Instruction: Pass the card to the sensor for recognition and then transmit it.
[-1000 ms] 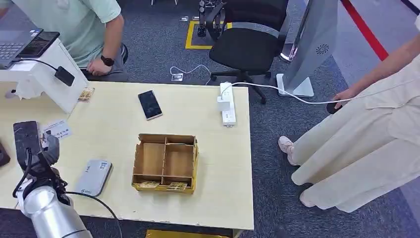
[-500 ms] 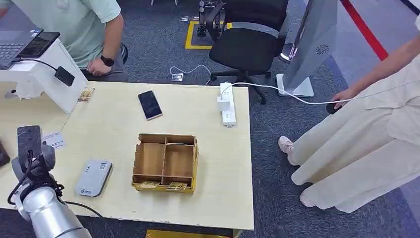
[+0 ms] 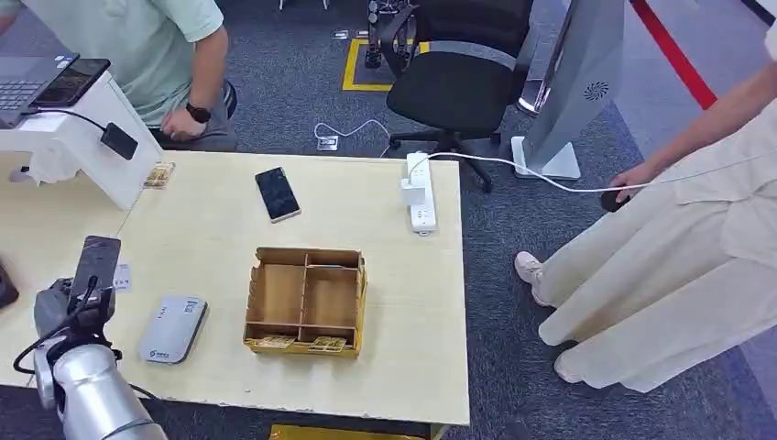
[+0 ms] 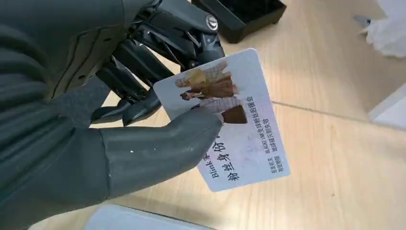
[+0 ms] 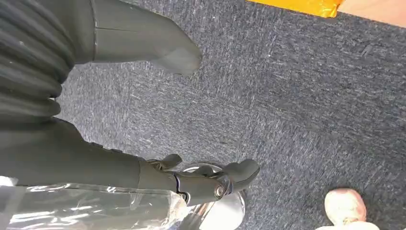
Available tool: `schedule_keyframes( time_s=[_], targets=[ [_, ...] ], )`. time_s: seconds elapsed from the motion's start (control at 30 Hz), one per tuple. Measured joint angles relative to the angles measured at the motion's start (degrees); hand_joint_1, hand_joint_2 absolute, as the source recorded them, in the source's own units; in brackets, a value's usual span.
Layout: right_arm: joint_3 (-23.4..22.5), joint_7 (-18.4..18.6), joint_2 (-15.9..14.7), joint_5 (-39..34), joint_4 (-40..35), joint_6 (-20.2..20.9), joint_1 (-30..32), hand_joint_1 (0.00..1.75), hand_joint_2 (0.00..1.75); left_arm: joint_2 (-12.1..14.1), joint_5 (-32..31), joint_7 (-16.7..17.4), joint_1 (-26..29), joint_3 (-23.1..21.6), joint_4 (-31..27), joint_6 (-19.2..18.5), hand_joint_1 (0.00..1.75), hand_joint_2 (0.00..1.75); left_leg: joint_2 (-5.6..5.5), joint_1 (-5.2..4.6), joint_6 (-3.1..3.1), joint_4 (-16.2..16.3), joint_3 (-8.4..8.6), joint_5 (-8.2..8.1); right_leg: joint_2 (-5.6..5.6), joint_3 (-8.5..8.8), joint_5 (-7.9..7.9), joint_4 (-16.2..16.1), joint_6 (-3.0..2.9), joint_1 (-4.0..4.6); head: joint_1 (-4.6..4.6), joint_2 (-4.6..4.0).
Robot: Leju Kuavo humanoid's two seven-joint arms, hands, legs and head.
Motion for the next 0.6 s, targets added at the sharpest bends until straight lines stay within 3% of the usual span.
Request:
schedule_keyframes(
  time_s=[0.27,0.6],
  targets=[
    [-0.3,2.7,0.5,-0.6,-4.4,0.5,0.6,0.00,1.75,0.3,-3.2,-3.8,5.6,-1.0,-3.0,-7.1,1.75,1.75,0.02,-0.01,0.00,0.0,0.01,-0.01,0.04,-0.03,-0.01,0.0,0.01,-0.01,-0.04,0.00],
    [-1.1,2.5,0.9,0.0,-6.4,1.2,0.7,0.00,1.75,0.4,-3.4,-2.3,12.1,-4.4,-7.8,-10.8,1.75,1.75,0.03,-0.01,0.00,0.0,0.01,-0.01,0.04,-0.01,0.00,0.0,0.00,-0.01,-0.04,0.00]
  ],
)
